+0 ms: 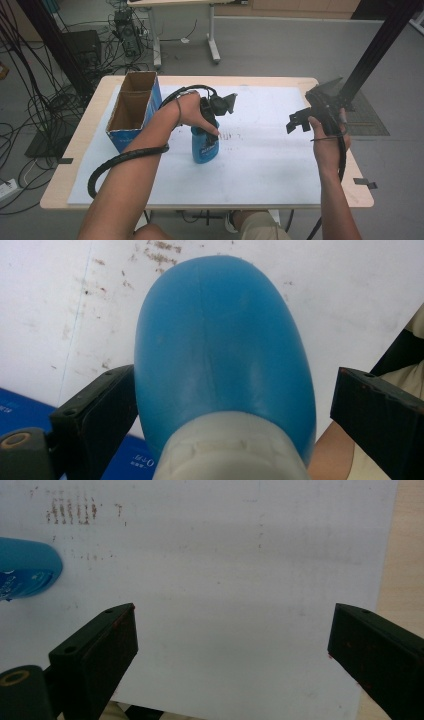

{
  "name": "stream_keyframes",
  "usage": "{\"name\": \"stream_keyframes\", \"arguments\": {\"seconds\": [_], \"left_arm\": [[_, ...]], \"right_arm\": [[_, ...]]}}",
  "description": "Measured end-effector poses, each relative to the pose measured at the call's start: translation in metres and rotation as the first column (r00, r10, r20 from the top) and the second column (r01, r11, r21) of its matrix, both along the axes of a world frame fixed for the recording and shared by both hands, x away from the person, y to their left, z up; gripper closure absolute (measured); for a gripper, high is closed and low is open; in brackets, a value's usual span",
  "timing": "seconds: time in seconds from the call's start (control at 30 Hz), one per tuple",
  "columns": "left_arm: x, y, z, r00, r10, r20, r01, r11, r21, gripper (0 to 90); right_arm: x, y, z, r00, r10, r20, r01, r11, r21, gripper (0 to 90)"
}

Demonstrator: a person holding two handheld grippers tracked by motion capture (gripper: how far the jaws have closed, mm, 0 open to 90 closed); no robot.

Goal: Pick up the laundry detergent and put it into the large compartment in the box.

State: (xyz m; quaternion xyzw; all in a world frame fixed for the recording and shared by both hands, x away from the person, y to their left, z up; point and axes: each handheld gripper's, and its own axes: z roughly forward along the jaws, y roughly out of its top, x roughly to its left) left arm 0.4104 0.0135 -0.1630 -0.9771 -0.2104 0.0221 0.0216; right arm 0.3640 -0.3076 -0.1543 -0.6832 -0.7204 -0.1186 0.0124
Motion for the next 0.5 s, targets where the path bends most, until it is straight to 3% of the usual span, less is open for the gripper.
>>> {"name": "stream_keyframes", "arguments": {"seconds": [0.5], "left_arm": [[-0.0004,0.0023,0.0023,1.0000,0.003,0.009,-0.003,0.9999,-0.011,5.9]], "right_arm": [[0.0000,0.0007,-0.0001,1.0000,0.004,0.002,-0.004,1.000,0.000,5.7]]}}
